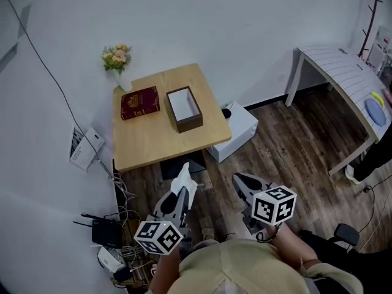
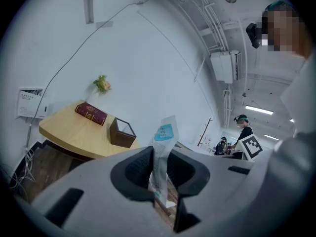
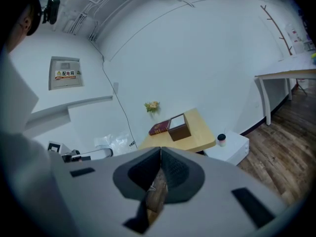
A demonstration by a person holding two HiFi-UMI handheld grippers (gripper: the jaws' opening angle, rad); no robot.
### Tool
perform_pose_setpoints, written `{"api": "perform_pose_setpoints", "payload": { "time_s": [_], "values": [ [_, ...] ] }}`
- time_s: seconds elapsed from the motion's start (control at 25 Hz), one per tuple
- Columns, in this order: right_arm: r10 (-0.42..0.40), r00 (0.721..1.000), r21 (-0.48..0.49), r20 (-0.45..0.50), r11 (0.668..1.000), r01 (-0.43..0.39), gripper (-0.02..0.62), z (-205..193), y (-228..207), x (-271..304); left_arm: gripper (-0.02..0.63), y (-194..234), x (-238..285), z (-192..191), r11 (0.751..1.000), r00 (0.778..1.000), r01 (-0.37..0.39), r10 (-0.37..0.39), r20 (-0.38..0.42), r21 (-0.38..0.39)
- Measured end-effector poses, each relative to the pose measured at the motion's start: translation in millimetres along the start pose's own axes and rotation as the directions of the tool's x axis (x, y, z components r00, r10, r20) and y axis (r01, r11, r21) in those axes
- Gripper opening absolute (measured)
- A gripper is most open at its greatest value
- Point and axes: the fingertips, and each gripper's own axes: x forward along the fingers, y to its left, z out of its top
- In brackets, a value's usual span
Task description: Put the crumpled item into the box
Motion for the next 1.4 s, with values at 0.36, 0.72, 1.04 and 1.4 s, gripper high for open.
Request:
{"api": "perform_pose_setpoints", "payload": {
  "time_s": [0.36,0.72,1.04,1.4],
  "values": [
    [0.024,1.0,-0.02,-0.019,1.0,-0.024,0.029,-1.4,1.8,-4.2,0.069,-5.8,3.8,-6.3,1.0,1.0,-0.021,0.021,0.0,-0.005],
    [0.049,0.998,0.013,-0.039,0.999,-0.049,0.029,-11.6,-7.2,-2.4,0.069,-16.8,3.4,-16.7,1.0,1.0,-0.029,0.029,-0.003,-0.01],
    [0.035,0.997,0.041,-0.07,0.999,-0.032,0.029,-12.3,-25.7,17.4,0.069,-6.3,28.1,-17.8,0.999,1.0,-0.013,0.012,-0.021,-0.032],
    [-0.006,0.996,-0.007,-0.086,1.0,0.005,0.029,23.1,-49.9,64.9,0.069,27.3,85.6,8.2,0.999,0.999,0.022,-0.023,-0.027,-0.043]
  ]
}}
